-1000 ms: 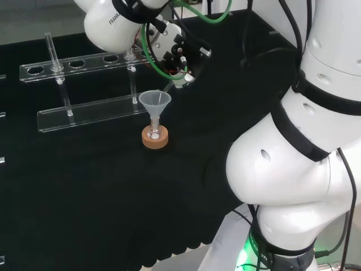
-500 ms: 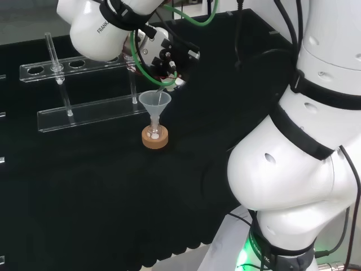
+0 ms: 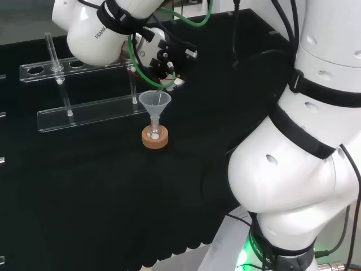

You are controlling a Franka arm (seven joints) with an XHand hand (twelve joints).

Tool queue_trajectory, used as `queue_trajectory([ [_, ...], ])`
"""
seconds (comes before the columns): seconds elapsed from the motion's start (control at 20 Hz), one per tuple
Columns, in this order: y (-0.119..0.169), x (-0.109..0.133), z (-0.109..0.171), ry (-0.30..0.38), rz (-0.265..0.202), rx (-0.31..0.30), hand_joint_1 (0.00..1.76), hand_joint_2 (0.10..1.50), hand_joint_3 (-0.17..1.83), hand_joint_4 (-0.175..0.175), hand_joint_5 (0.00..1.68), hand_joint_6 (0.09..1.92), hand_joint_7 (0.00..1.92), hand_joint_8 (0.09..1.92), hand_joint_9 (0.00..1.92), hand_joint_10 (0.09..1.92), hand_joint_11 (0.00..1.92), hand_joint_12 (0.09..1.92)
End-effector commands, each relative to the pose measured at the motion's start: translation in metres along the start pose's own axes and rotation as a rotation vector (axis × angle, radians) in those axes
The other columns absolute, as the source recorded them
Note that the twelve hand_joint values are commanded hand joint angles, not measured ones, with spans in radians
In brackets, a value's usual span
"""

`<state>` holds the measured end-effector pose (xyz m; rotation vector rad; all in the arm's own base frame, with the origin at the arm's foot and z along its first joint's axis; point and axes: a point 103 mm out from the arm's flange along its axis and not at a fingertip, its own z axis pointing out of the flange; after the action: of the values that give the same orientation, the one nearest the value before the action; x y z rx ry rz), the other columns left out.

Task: Pour all the NaCl from the weighing funnel into the round-bottom flask.

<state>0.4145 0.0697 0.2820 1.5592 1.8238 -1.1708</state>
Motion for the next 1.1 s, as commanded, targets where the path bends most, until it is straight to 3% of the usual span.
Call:
queue_trajectory([
  [0.05, 0.0009, -0.0030, 0.0004, -0.041, -0.003, -0.001, 1.08, 0.69, 0.71, 0.175, 1.13, 0.94, 0.51, 0.66, 0.84, 0.42, 0.65, 1.16],
  [0.65, -0.0011, -0.0028, -0.0054, -0.095, 0.007, 0.016, 1.08, 0.69, 0.71, 0.175, 1.13, 0.94, 0.51, 0.66, 0.83, 0.42, 0.65, 1.16],
  [1.1, -0.0004, -0.0049, -0.0038, -0.056, 0.003, -0.003, 1.08, 0.69, 0.71, 0.175, 1.13, 0.94, 0.51, 0.66, 0.83, 0.42, 0.65, 1.16],
])
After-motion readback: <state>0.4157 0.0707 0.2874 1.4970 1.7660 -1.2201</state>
